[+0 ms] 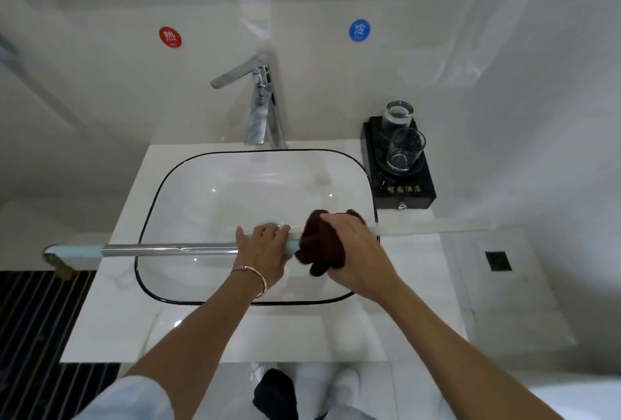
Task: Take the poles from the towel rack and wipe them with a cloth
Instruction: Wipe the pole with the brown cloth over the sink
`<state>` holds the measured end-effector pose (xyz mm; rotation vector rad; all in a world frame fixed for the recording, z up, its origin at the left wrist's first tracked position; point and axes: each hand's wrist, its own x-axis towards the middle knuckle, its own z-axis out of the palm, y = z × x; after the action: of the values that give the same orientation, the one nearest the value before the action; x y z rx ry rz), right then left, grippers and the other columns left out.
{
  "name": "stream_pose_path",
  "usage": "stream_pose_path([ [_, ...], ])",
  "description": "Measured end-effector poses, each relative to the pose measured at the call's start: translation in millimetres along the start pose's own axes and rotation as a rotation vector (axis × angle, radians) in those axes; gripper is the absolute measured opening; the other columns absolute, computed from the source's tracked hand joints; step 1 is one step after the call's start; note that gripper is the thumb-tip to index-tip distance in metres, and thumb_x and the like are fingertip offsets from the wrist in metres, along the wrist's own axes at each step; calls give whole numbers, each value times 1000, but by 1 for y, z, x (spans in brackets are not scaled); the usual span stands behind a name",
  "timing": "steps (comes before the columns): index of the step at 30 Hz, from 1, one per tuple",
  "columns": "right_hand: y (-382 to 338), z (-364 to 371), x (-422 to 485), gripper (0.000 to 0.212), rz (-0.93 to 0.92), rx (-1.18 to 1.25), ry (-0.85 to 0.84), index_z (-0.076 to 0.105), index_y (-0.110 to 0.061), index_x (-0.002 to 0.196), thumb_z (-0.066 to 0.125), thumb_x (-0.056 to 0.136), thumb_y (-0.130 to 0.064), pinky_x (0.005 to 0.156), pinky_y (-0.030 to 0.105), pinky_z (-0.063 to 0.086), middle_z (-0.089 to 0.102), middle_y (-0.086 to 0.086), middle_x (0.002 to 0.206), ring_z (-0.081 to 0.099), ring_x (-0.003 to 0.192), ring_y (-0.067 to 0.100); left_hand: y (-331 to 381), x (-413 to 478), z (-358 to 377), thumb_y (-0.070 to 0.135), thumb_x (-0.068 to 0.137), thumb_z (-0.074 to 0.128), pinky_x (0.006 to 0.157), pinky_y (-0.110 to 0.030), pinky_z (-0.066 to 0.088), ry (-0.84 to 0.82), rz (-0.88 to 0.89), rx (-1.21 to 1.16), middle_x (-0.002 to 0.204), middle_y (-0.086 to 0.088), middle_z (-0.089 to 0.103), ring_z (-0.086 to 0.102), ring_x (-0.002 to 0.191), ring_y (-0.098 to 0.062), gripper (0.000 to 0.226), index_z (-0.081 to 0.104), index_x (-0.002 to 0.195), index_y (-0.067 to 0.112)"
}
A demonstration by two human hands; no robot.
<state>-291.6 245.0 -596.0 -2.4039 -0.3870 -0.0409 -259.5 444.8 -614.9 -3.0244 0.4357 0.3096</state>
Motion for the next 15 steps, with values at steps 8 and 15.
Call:
stream_pose_path([
  [8,71,-47,-21,78,152,-95,124,49,-20,132,72,58,-24,99,38,45,54,3,128,51,117,23,-3,3,5,39,90,51,105,-56,23,36,11,-62,137,3,47,44,125,-25,48,41,135,25],
  [15,25,-3,-22,79,-11,-48,64,48,-15,133,70,57,-9,106,32,34,52,8,130,45,121,23,-5,2,-1,40,92,45,107,-60,16,-26,-26,-1,137,5,45,40,127,-24,49,35,139,27],
])
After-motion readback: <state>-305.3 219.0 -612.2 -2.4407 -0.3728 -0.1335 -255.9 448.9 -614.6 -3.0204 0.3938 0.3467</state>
